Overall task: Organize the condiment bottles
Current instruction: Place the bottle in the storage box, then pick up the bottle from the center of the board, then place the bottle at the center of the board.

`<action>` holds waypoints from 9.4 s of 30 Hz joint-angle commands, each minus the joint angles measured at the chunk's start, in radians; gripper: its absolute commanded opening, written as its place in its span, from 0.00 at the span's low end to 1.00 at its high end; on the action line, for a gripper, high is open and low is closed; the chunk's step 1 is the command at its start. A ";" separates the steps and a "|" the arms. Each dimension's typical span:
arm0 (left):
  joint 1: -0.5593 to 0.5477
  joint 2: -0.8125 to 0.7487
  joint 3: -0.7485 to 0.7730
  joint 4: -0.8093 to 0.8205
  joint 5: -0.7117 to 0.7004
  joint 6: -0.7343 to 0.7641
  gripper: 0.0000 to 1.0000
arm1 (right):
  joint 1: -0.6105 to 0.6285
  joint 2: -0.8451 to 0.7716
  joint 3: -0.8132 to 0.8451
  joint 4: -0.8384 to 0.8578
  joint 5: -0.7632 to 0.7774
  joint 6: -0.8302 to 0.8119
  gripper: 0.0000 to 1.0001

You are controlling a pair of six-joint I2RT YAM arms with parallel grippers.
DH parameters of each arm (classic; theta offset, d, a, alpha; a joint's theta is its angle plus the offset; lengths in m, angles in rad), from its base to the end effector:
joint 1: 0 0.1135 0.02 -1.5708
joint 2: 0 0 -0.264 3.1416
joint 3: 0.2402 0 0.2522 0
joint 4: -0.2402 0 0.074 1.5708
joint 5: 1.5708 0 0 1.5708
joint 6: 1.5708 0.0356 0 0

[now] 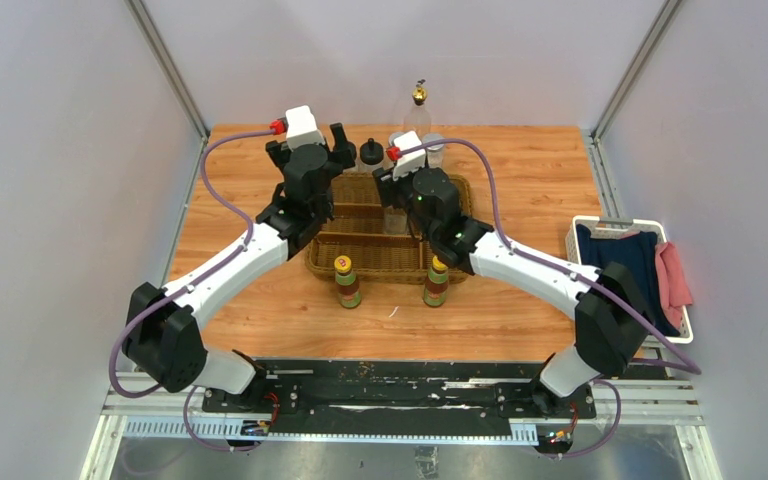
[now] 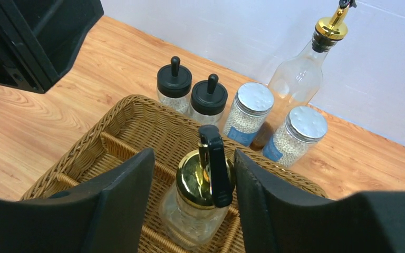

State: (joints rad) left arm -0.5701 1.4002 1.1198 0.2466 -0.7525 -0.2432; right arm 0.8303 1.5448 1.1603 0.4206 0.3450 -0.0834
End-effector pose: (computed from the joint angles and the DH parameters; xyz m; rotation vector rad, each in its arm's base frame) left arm 0.2885 -0.1561 0.3602 -0.3191 1.5633 -0.0291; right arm 0.2586 0.2651 0.3450 -0.4245 1.4865 0.3286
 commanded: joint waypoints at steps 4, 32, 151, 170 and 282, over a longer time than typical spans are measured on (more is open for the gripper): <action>-0.008 0.014 0.012 0.025 -0.030 -0.007 0.99 | 0.010 -0.033 0.035 0.011 0.003 -0.015 0.65; -0.016 0.012 0.041 0.023 -0.030 0.029 0.99 | 0.010 -0.057 0.133 -0.022 0.009 -0.099 0.68; 0.105 0.308 0.219 0.202 0.257 0.132 1.00 | -0.553 0.871 1.219 -0.200 -0.803 0.106 0.00; 0.108 0.318 0.212 0.205 0.264 0.127 1.00 | -0.553 0.846 1.208 -0.161 -0.656 0.057 0.00; 0.105 0.168 0.057 0.175 0.335 0.088 1.00 | -0.642 0.068 -0.041 0.405 -0.033 0.141 0.00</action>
State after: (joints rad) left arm -0.4667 1.5642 1.1797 0.4164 -0.4114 -0.1646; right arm 0.2054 1.6630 1.1217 0.6926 0.2829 0.0418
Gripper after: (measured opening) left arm 0.997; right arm 0.420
